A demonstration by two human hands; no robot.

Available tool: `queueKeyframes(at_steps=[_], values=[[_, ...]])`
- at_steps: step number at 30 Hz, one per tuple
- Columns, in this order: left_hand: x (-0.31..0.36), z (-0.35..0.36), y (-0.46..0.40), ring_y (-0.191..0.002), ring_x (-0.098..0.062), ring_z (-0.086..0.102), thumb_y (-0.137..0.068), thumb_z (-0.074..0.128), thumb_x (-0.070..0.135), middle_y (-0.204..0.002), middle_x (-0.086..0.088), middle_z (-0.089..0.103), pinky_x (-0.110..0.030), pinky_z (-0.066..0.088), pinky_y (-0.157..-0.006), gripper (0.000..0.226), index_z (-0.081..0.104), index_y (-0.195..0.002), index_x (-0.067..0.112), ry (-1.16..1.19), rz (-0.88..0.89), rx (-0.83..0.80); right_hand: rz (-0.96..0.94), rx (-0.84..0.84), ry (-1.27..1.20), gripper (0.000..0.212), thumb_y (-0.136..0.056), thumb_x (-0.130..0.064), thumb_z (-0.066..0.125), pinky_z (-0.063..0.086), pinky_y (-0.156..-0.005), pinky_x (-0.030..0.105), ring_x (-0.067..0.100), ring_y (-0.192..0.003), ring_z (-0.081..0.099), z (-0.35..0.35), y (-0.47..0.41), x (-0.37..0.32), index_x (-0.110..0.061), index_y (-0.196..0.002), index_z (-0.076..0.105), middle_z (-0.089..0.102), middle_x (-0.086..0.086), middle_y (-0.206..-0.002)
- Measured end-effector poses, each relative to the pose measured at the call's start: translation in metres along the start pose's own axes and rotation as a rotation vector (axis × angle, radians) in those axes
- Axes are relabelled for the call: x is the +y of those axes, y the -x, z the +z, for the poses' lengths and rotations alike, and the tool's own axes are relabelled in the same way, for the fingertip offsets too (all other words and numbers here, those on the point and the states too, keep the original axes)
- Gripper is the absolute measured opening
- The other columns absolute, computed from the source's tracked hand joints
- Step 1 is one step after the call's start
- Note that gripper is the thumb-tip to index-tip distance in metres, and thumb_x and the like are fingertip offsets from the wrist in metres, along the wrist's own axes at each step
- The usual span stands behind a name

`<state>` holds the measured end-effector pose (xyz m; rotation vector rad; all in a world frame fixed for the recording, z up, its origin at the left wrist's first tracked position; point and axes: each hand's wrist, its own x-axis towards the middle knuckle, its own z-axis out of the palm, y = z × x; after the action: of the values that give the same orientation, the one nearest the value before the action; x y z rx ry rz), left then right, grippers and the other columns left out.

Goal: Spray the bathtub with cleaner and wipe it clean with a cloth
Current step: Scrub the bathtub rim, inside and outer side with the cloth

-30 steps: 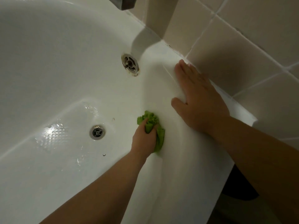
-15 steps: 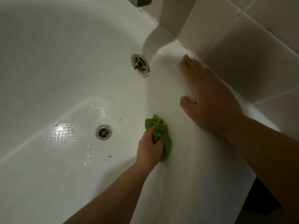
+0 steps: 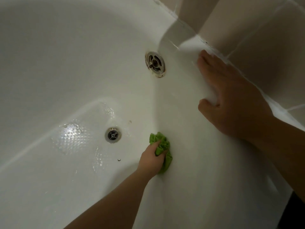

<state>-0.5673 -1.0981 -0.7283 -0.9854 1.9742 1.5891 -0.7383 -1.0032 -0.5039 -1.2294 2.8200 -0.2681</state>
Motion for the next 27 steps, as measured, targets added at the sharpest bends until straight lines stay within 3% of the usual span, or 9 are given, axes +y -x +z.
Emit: queueKeyframes(at_steps=[2, 5, 8, 10, 12, 15, 19, 25, 27], values=[[-0.011, -0.001, -0.009, -0.137, -0.027, 0.049, -0.102, 0.058, 0.031, -0.152, -0.002, 0.047, -0.026, 0.033, -0.111, 0.055, 0.043, -0.154, 0.035, -0.097, -0.001, 0.020, -0.003, 0.004, 0.002, 0.085, -0.084, -0.027, 0.049, 0.010, -0.126, 0.028, 0.010, -0.156, 0.012, 0.001, -0.001, 0.001, -0.016, -0.163, 0.022, 0.017, -0.004, -0.171], [-0.026, 0.003, -0.018, -0.130, -0.032, 0.053, -0.098, 0.057, 0.028, -0.142, -0.006, 0.044, -0.040, 0.039, -0.114, 0.058, 0.043, -0.154, 0.039, -0.146, -0.083, 0.093, -0.002, 0.012, -0.001, 0.085, -0.084, -0.027, 0.049, 0.000, -0.120, 0.013, 0.009, -0.155, 0.012, 0.002, 0.000, 0.002, -0.017, -0.163, 0.023, 0.018, -0.004, -0.171], [-0.010, 0.006, -0.002, -0.128, -0.031, 0.055, -0.101, 0.052, 0.031, -0.141, -0.006, 0.053, -0.038, 0.041, -0.112, 0.048, 0.050, -0.149, 0.035, -0.084, -0.127, 0.045, 0.014, 0.008, -0.012, 0.084, -0.084, -0.028, 0.049, -0.006, -0.114, 0.004, 0.008, -0.153, 0.010, -0.001, 0.001, 0.000, -0.018, -0.164, 0.023, 0.017, -0.005, -0.171], [0.008, 0.003, 0.013, -0.117, -0.025, 0.061, -0.101, 0.053, 0.032, -0.126, 0.000, 0.065, -0.041, 0.046, -0.109, 0.030, 0.063, -0.128, 0.041, 0.069, -0.131, -0.008, 0.027, -0.014, -0.023, 0.084, -0.084, -0.029, 0.047, -0.003, -0.118, 0.011, 0.007, -0.154, 0.009, -0.003, 0.003, -0.003, -0.020, -0.164, 0.022, 0.015, -0.007, -0.171], [0.028, 0.001, 0.028, -0.105, -0.015, 0.064, -0.098, 0.063, 0.034, -0.109, 0.010, 0.068, -0.037, 0.051, -0.102, 0.018, 0.063, -0.108, 0.049, 0.240, -0.103, -0.035, 0.020, -0.016, -0.029, 0.082, -0.085, -0.027, 0.048, 0.004, -0.124, 0.022, 0.009, -0.155, 0.010, -0.005, 0.005, -0.004, -0.018, -0.163, 0.023, 0.016, -0.005, -0.171], [0.045, -0.002, 0.044, -0.103, -0.008, 0.062, -0.097, 0.066, 0.037, -0.106, 0.020, 0.064, -0.028, 0.046, -0.093, 0.027, 0.062, -0.121, 0.048, 0.308, -0.043, -0.029, 0.019, -0.031, -0.029, 0.080, -0.088, -0.021, 0.053, 0.006, -0.126, 0.028, 0.011, -0.155, 0.010, -0.007, 0.006, -0.006, -0.015, -0.163, 0.024, 0.017, -0.002, -0.171], [0.056, -0.003, 0.064, -0.105, -0.017, 0.063, -0.098, 0.060, 0.036, -0.107, 0.012, 0.068, -0.031, 0.048, -0.093, 0.014, 0.065, -0.101, 0.049, 0.268, -0.084, 0.008, 0.049, -0.073, -0.034, 0.079, -0.090, -0.019, 0.052, 0.001, -0.127, 0.029, 0.011, -0.157, 0.008, -0.008, 0.010, -0.007, -0.016, -0.163, 0.022, 0.014, -0.003, -0.172], [0.093, -0.015, 0.116, -0.107, -0.011, 0.063, -0.094, 0.068, 0.037, -0.109, 0.018, 0.068, -0.032, 0.049, -0.099, 0.022, 0.067, -0.113, 0.046, 0.320, -0.004, -0.035, 0.125, -0.093, -0.068, 0.073, -0.096, -0.016, 0.044, -0.005, -0.125, 0.026, 0.009, -0.158, 0.005, -0.008, 0.037, -0.012, -0.016, -0.164, 0.018, 0.012, -0.003, -0.172], [0.104, -0.021, 0.141, -0.109, -0.010, 0.064, -0.090, 0.072, 0.042, -0.116, 0.016, 0.069, -0.033, 0.050, -0.102, 0.034, 0.068, -0.123, 0.042, 0.324, 0.051, -0.050, 0.167, -0.104, -0.122, 0.067, -0.101, -0.015, 0.041, -0.008, -0.123, 0.021, 0.007, -0.157, 0.004, -0.011, 0.047, -0.014, -0.017, -0.165, 0.017, 0.011, -0.005, -0.172]])
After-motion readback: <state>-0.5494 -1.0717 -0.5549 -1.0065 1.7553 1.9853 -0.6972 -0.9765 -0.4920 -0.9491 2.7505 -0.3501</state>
